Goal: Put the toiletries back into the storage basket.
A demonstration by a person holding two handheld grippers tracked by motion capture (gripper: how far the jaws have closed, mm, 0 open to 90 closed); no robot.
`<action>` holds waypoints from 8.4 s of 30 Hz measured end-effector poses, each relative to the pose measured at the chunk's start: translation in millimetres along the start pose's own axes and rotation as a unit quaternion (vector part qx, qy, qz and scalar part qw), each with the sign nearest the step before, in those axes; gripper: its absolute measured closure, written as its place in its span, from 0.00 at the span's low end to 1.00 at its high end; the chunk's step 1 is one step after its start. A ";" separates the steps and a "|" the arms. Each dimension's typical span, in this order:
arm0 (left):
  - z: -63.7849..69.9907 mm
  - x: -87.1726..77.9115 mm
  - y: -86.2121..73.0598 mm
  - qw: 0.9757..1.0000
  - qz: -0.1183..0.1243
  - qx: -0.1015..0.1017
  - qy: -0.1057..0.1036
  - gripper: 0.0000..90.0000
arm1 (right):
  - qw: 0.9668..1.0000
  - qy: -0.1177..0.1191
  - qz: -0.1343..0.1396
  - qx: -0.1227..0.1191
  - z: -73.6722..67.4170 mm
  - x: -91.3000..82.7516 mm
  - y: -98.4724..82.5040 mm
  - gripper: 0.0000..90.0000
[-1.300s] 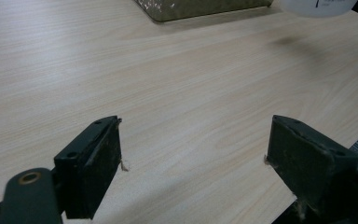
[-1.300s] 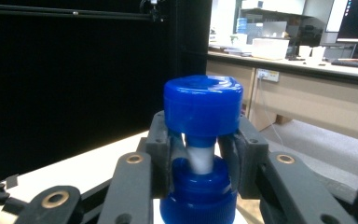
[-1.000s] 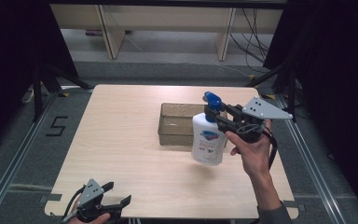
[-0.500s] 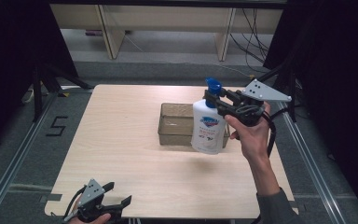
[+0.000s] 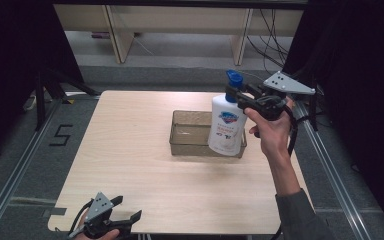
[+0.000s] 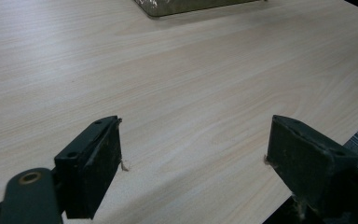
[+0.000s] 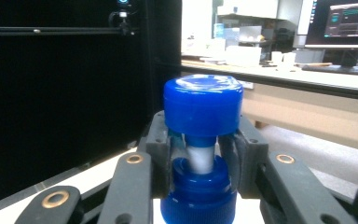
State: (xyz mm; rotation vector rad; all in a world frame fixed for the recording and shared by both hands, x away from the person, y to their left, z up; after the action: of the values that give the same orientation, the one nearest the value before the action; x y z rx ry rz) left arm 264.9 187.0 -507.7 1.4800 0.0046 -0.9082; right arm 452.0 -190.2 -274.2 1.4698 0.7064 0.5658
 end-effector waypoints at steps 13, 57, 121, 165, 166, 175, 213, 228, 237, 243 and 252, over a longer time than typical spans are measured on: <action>-0.9 -0.4 0.0 1.000 -0.002 0.002 0.001 0.19 | 0.999 -0.030 0.002 0.014 30.2 11.7 -0.1 0.73; 1.5 2.5 -1.6 1.000 -0.005 0.000 -0.009 0.19 | 0.998 -0.058 -0.019 0.034 63.3 32.4 -46.7 0.73; 2.6 2.9 -3.0 1.000 -0.012 0.004 -0.010 0.19 | 0.993 -0.077 -0.063 0.064 60.5 22.7 -84.9 0.40; 1.8 4.1 -2.8 1.000 -0.010 0.001 -0.010 0.19 | 0.994 -0.069 -0.068 0.049 47.5 -15.4 -86.8 0.28; 1.8 3.7 -2.8 1.000 -0.012 0.001 -0.008 0.19 | 0.994 -0.074 -0.069 0.048 47.2 -17.6 -86.4 0.28; 1.5 3.2 -2.6 1.000 -0.008 0.001 -0.012 0.19 | 0.993 -0.081 -0.061 0.054 42.8 -35.6 -89.7 0.28; -0.5 -3.4 -0.6 1.000 -0.007 0.013 -0.004 0.19 | 0.991 -0.083 -0.075 0.073 15.4 -71.8 -108.4 0.17; -0.3 -3.1 0.6 1.000 0.003 0.006 -0.001 0.19 | 0.991 -0.067 -0.089 0.074 -1.3 -72.7 -119.2 0.17; -0.4 -4.5 1.0 1.000 -0.002 0.016 0.004 0.19 | 0.992 -0.057 -0.080 0.085 -9.7 -74.8 -123.3 0.17; 0.1 -4.6 1.3 1.000 0.002 0.016 0.003 0.19 | 0.990 -0.052 -0.091 0.091 -17.0 -75.9 -126.9 0.17; 1.4 -4.1 1.0 1.000 -0.001 0.020 0.001 0.19 | 0.992 -0.044 -0.088 0.084 -23.8 -75.8 -132.2 0.17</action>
State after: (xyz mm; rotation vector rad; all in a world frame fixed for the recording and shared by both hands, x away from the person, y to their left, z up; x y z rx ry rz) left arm 261.9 187.8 -504.5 1.5186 -0.0123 -0.9130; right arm 372.6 -234.0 -398.9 1.5592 0.8198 0.3093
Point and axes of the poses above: each handheld gripper's, and its own axes: x roughly forward along the jaws, y roughly out of its top, z roughly to its right, the point moved 3 cm from there along x, roughly forward along the jaws, and after that the axes turned 3 degrees about y, right-handed, at the moved point
